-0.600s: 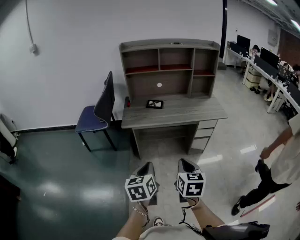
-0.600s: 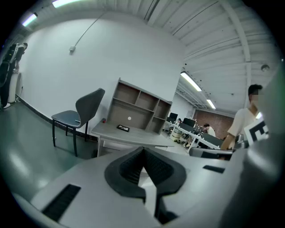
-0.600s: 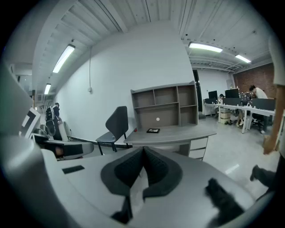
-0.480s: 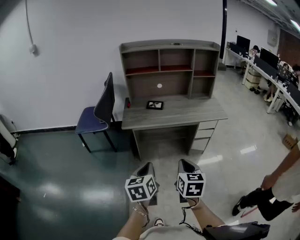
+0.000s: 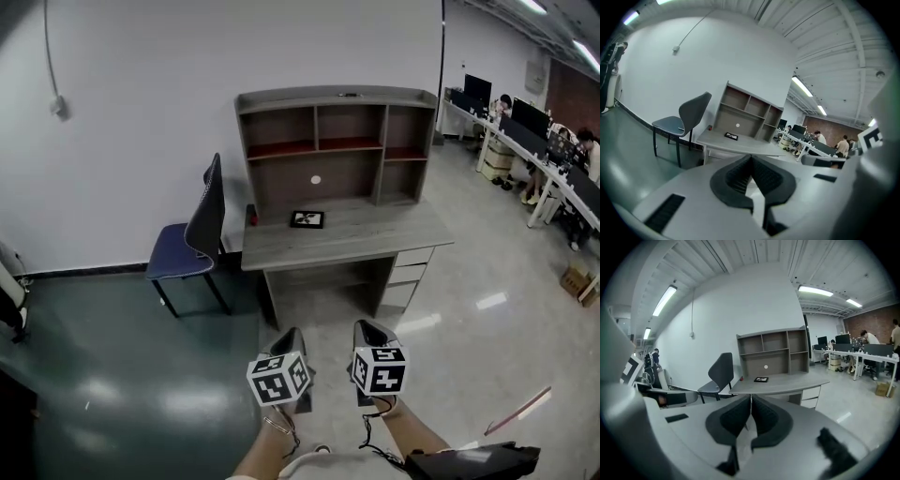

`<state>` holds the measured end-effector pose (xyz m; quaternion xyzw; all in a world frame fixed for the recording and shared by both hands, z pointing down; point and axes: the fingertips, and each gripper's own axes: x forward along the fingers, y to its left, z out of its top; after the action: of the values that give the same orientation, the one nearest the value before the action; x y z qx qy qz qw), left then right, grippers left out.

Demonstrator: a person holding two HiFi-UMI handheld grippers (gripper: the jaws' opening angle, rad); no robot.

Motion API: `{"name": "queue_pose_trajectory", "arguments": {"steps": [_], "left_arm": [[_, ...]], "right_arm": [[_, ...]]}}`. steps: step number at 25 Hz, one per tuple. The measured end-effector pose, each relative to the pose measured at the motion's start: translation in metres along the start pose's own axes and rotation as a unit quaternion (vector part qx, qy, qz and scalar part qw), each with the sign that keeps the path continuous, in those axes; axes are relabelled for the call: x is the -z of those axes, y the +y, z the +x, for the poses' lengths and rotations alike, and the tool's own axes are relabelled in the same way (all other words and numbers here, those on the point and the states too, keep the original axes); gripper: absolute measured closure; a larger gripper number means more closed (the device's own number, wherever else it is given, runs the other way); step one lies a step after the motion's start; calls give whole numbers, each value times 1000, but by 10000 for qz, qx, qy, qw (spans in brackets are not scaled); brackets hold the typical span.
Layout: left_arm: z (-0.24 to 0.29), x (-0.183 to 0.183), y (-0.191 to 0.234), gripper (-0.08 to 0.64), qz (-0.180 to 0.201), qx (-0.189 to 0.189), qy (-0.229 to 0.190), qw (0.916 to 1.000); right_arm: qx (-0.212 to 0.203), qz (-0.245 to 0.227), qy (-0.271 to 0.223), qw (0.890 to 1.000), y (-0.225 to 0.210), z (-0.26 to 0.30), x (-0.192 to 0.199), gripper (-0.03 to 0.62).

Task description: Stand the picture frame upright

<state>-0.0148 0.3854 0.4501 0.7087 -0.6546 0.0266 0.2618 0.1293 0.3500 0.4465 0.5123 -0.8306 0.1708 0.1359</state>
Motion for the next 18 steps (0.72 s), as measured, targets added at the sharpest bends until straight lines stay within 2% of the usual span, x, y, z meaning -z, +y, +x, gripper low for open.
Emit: {"name": "queue_pose_trajectory", "arguments": {"steps": [8,18], "left_arm": [[16,-8,27,548,-6,12,110,9999],[37,2,39,548,-129,13,293,9995]], "right_arm": [[135,17,56,9999,11,20,-3,559],[327,3,187,9993,-6,37,0,560]]}}
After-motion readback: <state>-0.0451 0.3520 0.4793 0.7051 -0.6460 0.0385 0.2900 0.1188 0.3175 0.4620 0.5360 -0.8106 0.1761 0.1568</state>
